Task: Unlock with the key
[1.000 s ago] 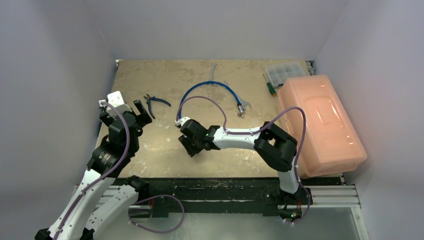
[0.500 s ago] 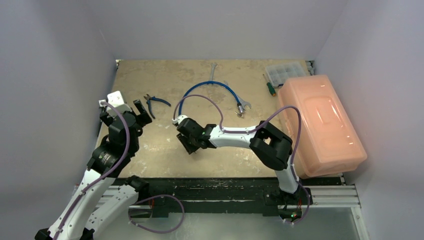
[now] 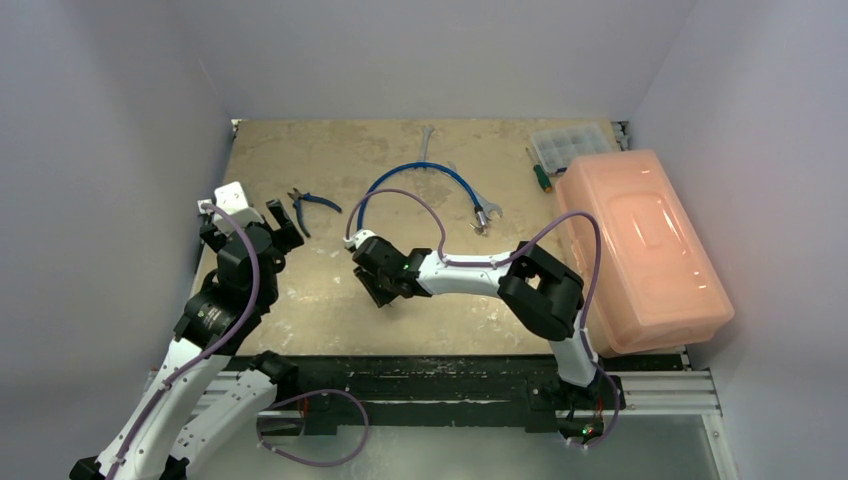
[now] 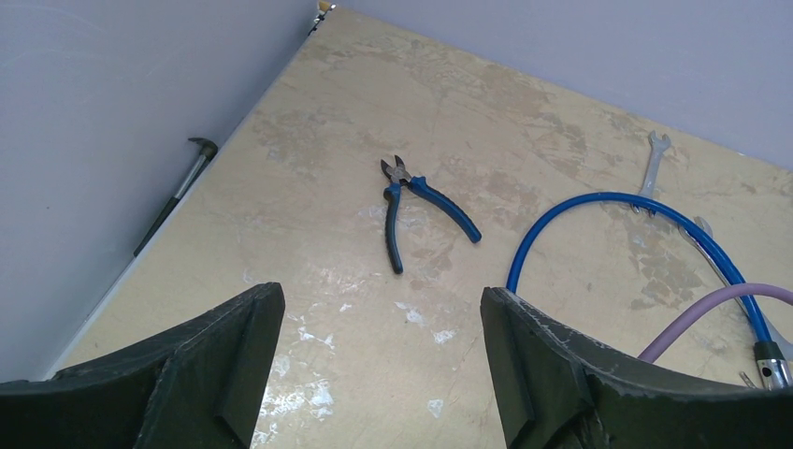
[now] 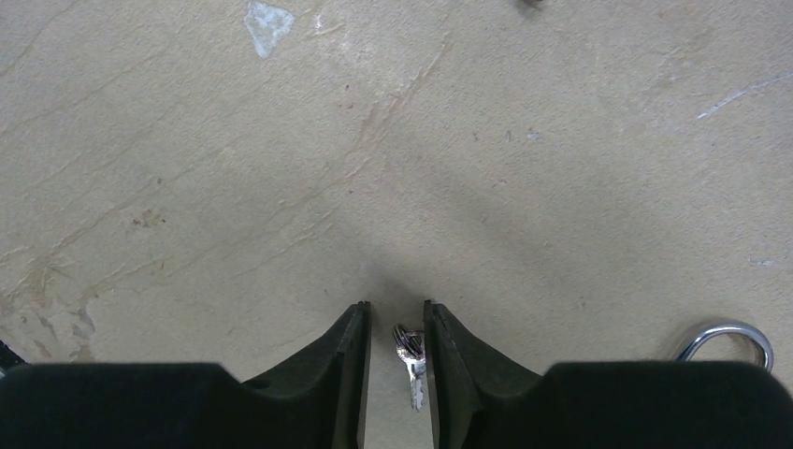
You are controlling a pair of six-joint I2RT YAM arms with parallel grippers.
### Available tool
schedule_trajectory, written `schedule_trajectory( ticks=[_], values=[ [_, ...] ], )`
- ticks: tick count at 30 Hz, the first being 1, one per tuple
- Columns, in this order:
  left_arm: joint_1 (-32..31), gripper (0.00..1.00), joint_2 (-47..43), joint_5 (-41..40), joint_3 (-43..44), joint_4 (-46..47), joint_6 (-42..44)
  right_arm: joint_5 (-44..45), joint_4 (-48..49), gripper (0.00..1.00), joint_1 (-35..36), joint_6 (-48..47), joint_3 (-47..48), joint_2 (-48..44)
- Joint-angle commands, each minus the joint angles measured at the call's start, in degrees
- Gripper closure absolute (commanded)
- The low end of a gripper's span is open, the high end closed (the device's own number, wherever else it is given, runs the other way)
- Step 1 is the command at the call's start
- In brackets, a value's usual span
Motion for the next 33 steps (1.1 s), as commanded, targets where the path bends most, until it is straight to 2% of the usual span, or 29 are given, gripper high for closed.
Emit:
schedule_trajectory(
  ticks=[1,10,17,23,29,33],
  values=[
    [0.33,0.19,-0.28,0.45,-0.15,1.92,0.94,0.46,-2.45,0.66,-0.16,-0.32,0.02,-0.90],
    [0.33,0.19,-0.30,0.45,-0.18,1.91,0.92,2.86,-4.89,0.69,-0.16,-0.09,0.41,-0.92],
    [0.35,0.19,-0.18,0.41,-0.18,1.82,0.91,4.43,-5.57,0.63,-0.16,0.09,-0.21,-2.05],
    [0.33,0.20,-0.18,0.41,-0.17,1.81,0.89,4.48,-5.48,0.65,-0.16,-0.42,-0.30,-1.85],
    [0.33,0.20,-0.26,0.52,-0.16,1.82,0.94,3.19,-4.42,0.79,-0.16,-0.64,-0.26,-0.90],
    [0.33,0.20,-0.26,0.70,-0.18,1.94,0.91,1.97,-3.80,1.00,-0.08,-0.88,-0.21,-0.19]
  ],
)
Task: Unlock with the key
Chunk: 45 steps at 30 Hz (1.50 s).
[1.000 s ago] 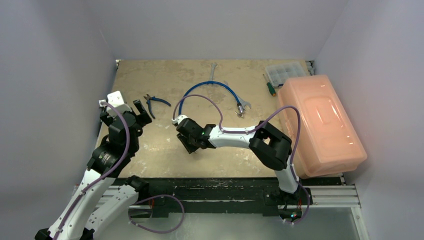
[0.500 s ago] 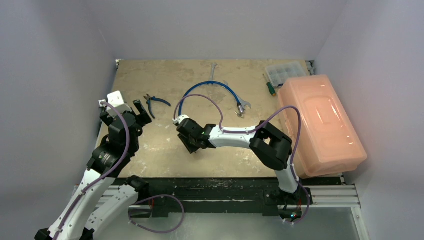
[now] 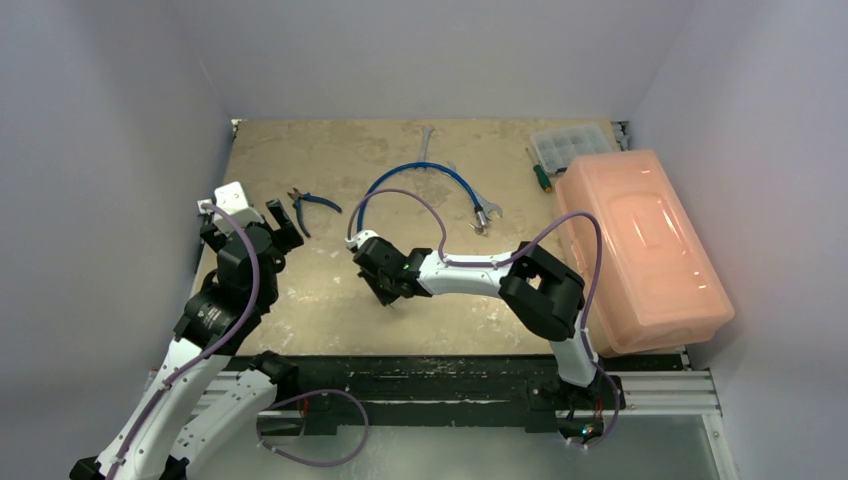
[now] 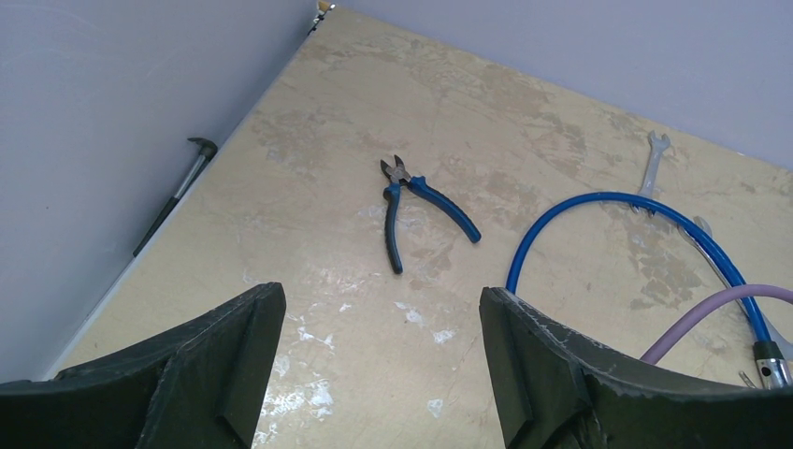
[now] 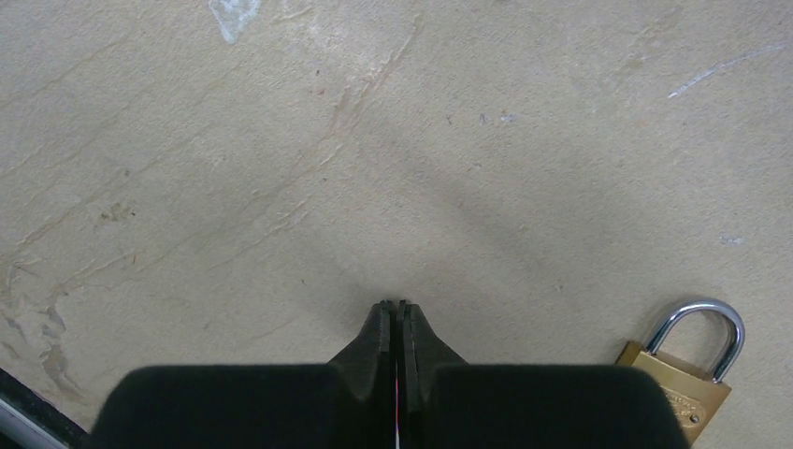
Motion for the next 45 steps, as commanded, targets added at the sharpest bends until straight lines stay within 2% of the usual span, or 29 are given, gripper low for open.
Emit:
schedule_trajectory(
  ticks=[1,8,14,19,25,31,34,39,41,45],
  values=[
    [0.33,0.20,-0.27,0.80,-0.18,1.91,1.01,-0.21,-1.74,1.00,-0.12,-0.49,-0.52,-0.02],
    [0.33,0.16,0.20,4.67,-0.19,2.92,1.45,2.51,-0.90,1.00,-0.14,5.53,-3.73,-4.71],
    [0.34,0.14,1.60,15.91,-0.52,5.74,2.31,5.59,1.48,1.00,-0.14,12.17,-9.72,-13.47],
    [0.33,0.13,3.17,26.06,-1.85,8.31,-0.97,6.35,3.15,1.00,-0.14,15.12,-14.50,-21.65],
    [0.24,0.21,6.83,35.89,-3.25,8.77,-9.96,8.49,3.40,1.00,-0.14,16.80,-18.44,-30.88],
    [0.24,0.23,9.67,45.30,-6.95,7.32,-23.00,11.59,3.43,1.00,-0.10,18.50,-23.00,-39.71],
    [0.24,0.24,10.17,50.18,-9.06,8.41,-26.86,12.74,3.12,1.00,-0.12,19.68,-25.28,-43.14],
    [-0.23,0.31,8.49,55.26,-14.25,15.59,-27.89,15.00,3.04,1.00,-0.14,22.95,-29.29,-49.16],
    [-1.08,0.37,7.48,56.59,-16.52,19.69,-27.29,15.09,3.22,1.00,-0.14,24.21,-30.50,-51.37],
    [-6.72,0.38,6.07,53.66,-19.58,25.22,-24.39,15.51,1.62,1.00,-0.14,27.28,-31.77,-55.76]
  ],
)
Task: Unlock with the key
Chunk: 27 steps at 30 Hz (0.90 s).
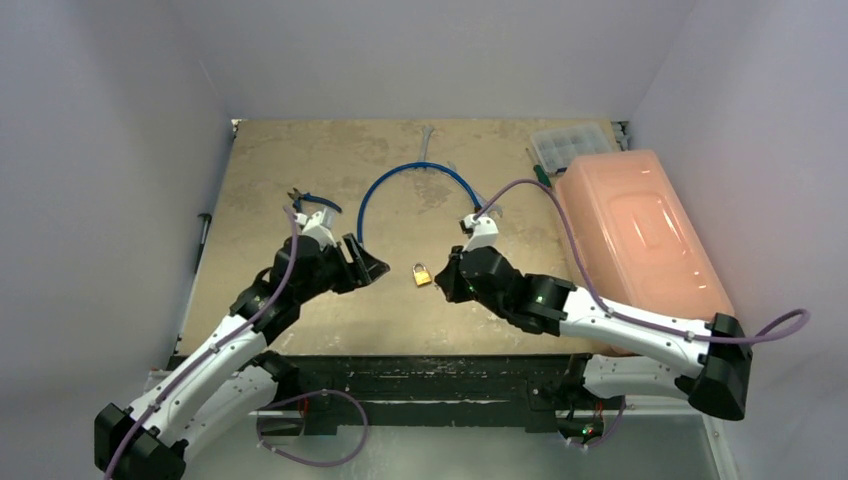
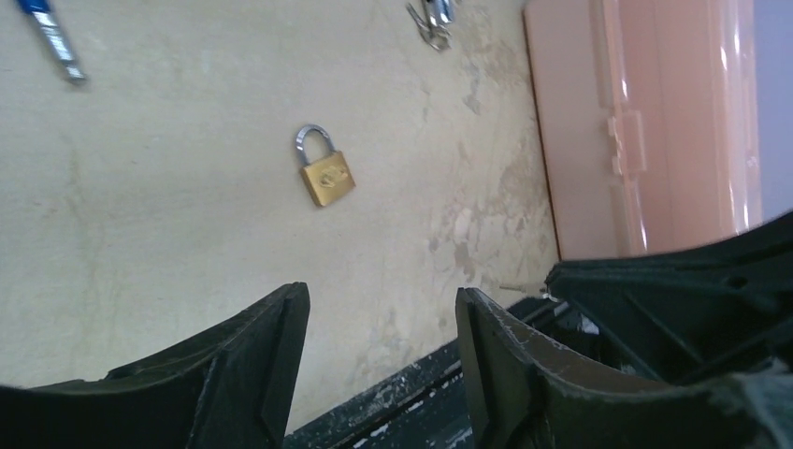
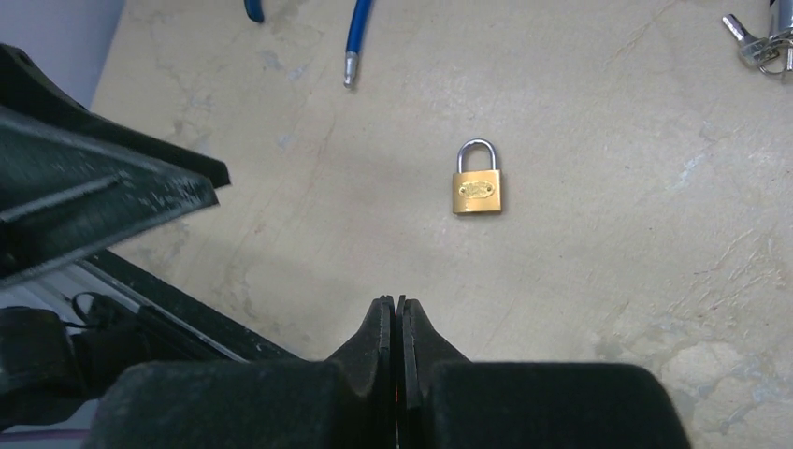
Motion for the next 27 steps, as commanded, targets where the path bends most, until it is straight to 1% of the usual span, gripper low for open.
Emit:
schedule_trajectory(
  ticks=[1,4,6,10,13,16,19,22,25,27],
  values=[
    [-6.21,0.38,-1.23,-0.01,-2.18,11.04,2.55,2.72,-0.72,1.00,-0.10,5.50,-1.00,-5.39],
    [-11.04,0.37,1.46,1.28,-2.99,15.65,4.83,2.85,-2.36,1.00,-0.10,8.70,-1.95,-9.10],
    [-13.35,0.35,2.25,2.60,-4.69,21.38,5.83,2.48,-3.50,1.00,-0.10,10.41,-2.63,-11.90],
    [-15.37,0.33,3.47,6.66,-8.32,30.01,7.86,0.57,-6.35,1.00,-0.09,12.20,-3.02,-16.63],
    [-16.95,0.36,5.53,8.15,-9.94,36.88,8.99,-1.36,-8.21,1.00,-0.10,13.68,-3.56,-19.73],
    [-19.82,0.39,6.33,8.27,-11.60,43.61,10.68,-3.14,-9.60,1.00,-0.10,15.44,-4.49,-22.21],
    [-22.73,0.40,6.68,7.57,-13.48,50.54,12.90,-4.39,-11.17,1.00,-0.10,17.42,-4.34,-23.93],
    [-25.60,0.40,6.81,4.10,-14.82,55.63,16.27,-5.48,-12.42,1.00,-0.09,19.02,-3.82,-24.55],
    [-28.00,0.41,8.51,-0.57,-15.38,58.72,20.37,-5.99,-13.11,1.00,-0.10,20.03,-3.24,-24.25],
    [-28.79,0.41,9.94,-1.73,-18.48,66.24,22.53,-6.41,-12.90,1.00,-0.10,20.52,-3.22,-23.62]
  ],
)
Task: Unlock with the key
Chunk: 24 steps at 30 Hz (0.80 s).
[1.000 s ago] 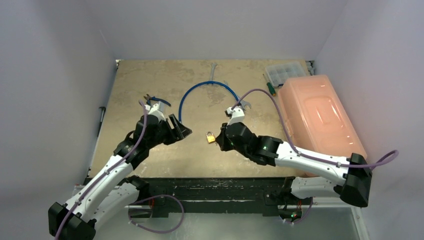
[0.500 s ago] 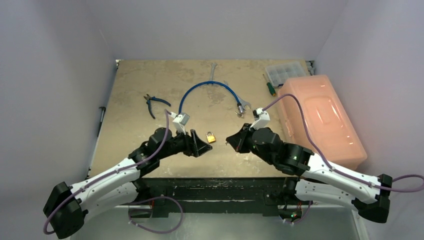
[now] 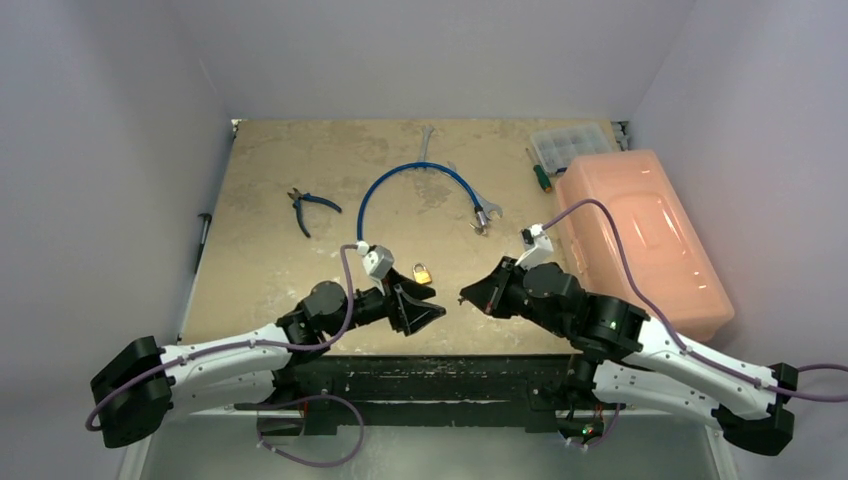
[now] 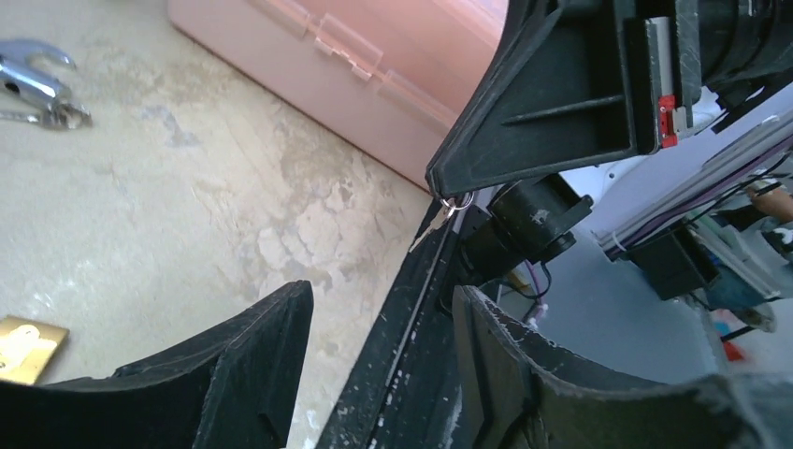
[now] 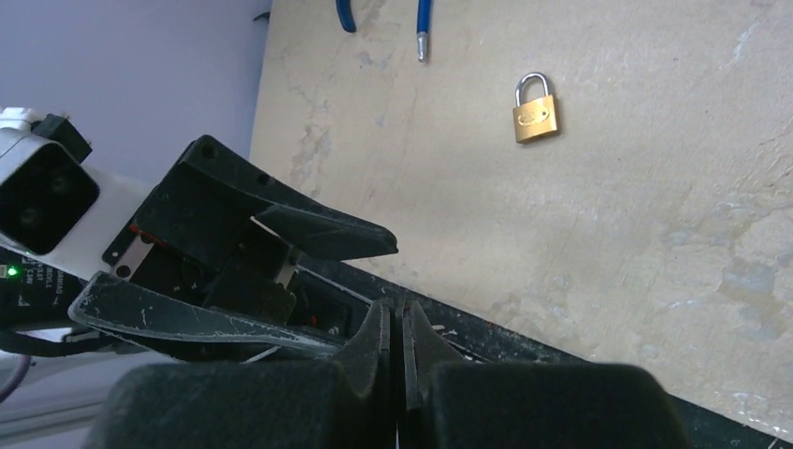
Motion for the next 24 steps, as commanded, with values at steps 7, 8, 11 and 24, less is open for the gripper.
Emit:
schedule_trajectory(
  ticks=[7,8,11,24],
  values=[
    [-3.38,0.45,4.23,-5.04,-11.12,34.39,17.98,-1.48,-0.53,1.00,-0.10,3.47,1.76,3.03],
    [-3.51,0.45,4.55,-4.16,-10.53,33.51,19.48,-1.96,0.05,1.00,-0.09,3.37,1.62,3.36],
    [-3.80,0.47,6.29,-2.07,-9.45,33.21,22.91,-2.86,1.33,1.00,-0.10,3.36,1.40,4.35],
    [-5.29,0.57,13.18,0.45,-7.37,35.02,28.24,-5.00,4.68,1.00,-0.10,2.84,1.70,7.57]
  ],
)
